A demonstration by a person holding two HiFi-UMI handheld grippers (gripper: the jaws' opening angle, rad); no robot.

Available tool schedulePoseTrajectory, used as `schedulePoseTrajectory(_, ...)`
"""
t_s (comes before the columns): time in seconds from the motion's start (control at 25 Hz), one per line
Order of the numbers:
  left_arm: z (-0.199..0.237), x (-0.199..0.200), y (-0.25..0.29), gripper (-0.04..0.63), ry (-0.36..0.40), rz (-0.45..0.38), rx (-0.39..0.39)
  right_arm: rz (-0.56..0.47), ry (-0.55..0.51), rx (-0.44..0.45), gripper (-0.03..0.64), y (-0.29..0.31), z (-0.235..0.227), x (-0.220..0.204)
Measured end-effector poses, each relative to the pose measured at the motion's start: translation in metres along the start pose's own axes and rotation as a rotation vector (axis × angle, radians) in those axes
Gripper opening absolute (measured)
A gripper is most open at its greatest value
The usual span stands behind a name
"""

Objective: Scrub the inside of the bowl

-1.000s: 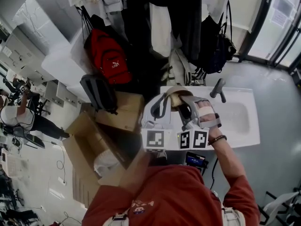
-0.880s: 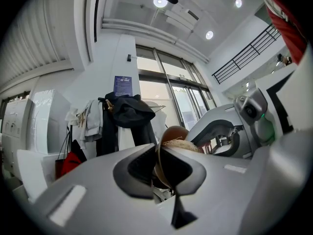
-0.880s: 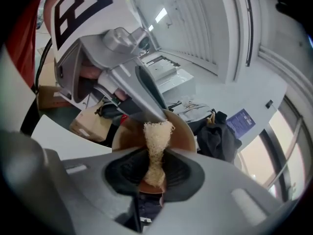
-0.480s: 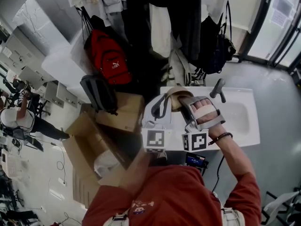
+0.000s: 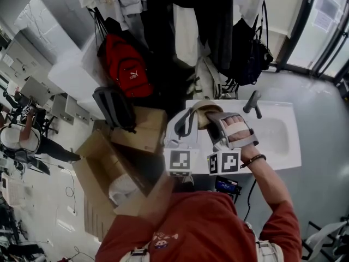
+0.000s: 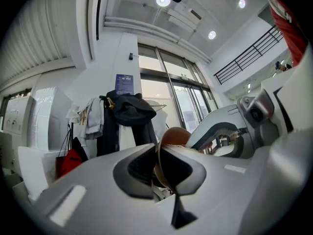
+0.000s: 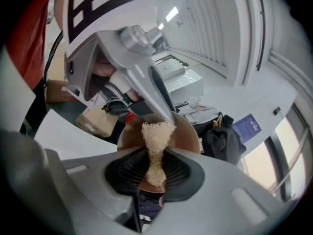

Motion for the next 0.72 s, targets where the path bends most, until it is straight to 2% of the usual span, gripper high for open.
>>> schedulePoseTrajectory(0.24,0.002,-0.004,-0.004,0.035,-0.003,0.022,0.016,-0.004,0.255,0.042,0.075,0.004,-0.003,0.002)
schedulePoseTrajectory(0.48,0.005,-0.002,-0.006,0.035,-0.002,0.000,0.025,-0.023,0.465,0.089,0.075,0.008,-0.008,0.003)
schedulePoseTrajectory(0.72,0.004,0.007,-0.008,0.035,0.051,-0.022,0.027,-0.024,0.791,0.153,0.075,0.006,-0.019,-0.003)
Point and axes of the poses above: the fingertips, and each gripper's own axes: y forward along the fingers, z to its left, x out of its top, the point moved 7 cm from there along -y, backward along the fingers, and after that the axes turned 6 degrees about -y, right-handed, at the moved point
